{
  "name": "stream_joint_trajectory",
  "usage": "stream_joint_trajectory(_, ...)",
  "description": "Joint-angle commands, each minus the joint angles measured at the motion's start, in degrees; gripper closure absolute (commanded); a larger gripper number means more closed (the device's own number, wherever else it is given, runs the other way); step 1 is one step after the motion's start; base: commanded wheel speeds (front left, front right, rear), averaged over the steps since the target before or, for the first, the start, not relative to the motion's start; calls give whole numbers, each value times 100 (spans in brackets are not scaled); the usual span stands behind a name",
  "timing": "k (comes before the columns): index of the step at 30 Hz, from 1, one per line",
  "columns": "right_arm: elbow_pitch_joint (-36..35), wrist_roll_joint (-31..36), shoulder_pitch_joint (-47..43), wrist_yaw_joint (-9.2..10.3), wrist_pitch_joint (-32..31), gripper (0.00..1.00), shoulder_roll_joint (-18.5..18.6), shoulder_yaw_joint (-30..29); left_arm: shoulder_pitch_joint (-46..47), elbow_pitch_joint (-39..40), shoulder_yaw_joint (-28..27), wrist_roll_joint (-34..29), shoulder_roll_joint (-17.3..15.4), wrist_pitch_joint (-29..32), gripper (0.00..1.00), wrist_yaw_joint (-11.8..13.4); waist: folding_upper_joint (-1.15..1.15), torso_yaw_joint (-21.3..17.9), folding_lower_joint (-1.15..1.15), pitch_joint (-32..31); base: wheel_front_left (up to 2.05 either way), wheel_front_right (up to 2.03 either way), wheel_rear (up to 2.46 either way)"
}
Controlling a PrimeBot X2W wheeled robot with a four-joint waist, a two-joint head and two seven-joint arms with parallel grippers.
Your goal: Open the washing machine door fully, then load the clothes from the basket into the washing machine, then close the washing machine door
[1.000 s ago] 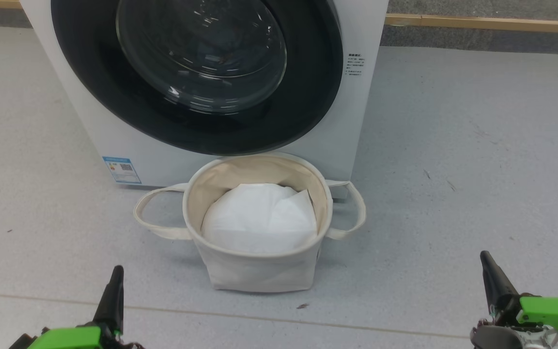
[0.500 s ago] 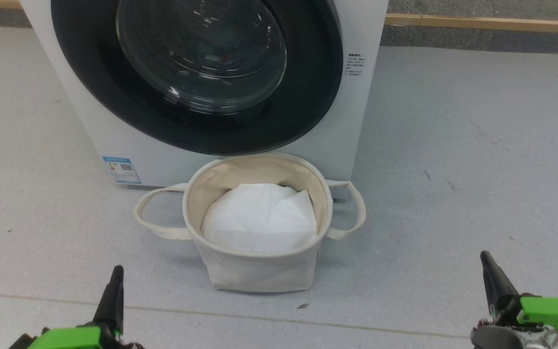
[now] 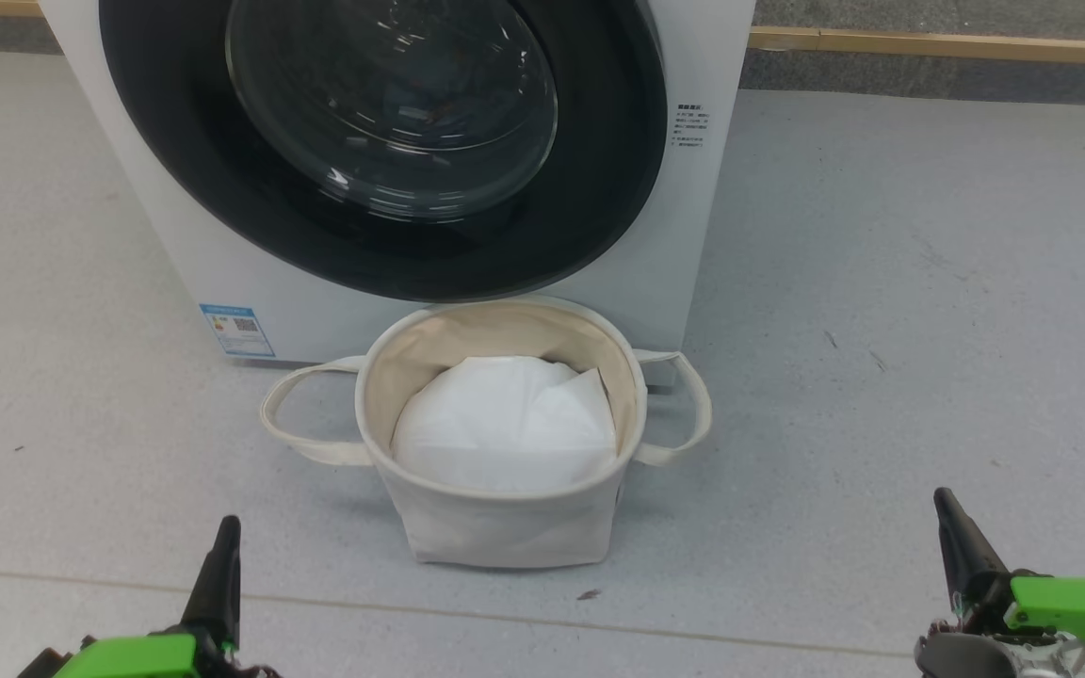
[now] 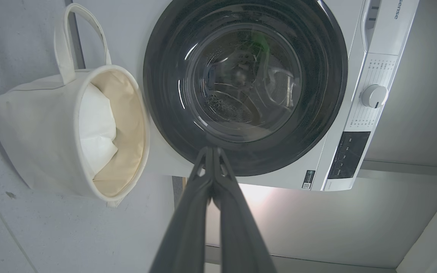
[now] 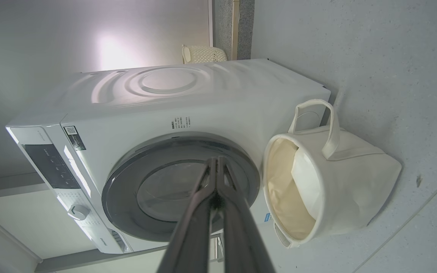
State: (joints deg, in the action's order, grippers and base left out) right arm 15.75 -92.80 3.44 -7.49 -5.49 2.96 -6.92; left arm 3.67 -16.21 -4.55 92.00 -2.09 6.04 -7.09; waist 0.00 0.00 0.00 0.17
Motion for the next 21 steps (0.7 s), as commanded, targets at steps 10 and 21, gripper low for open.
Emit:
stream_joint_trajectory(10,-174,24,272,0,-62,100,29,87,253,215,-195,18,-78,44,100,-40,0,0,0,0,0,0,0)
stream_joint_trajectory(21,-173,31,272,0,-68,100,23,79,253,216,-195,19,-78,44,100,-40,0,0,0,0,0,0,0)
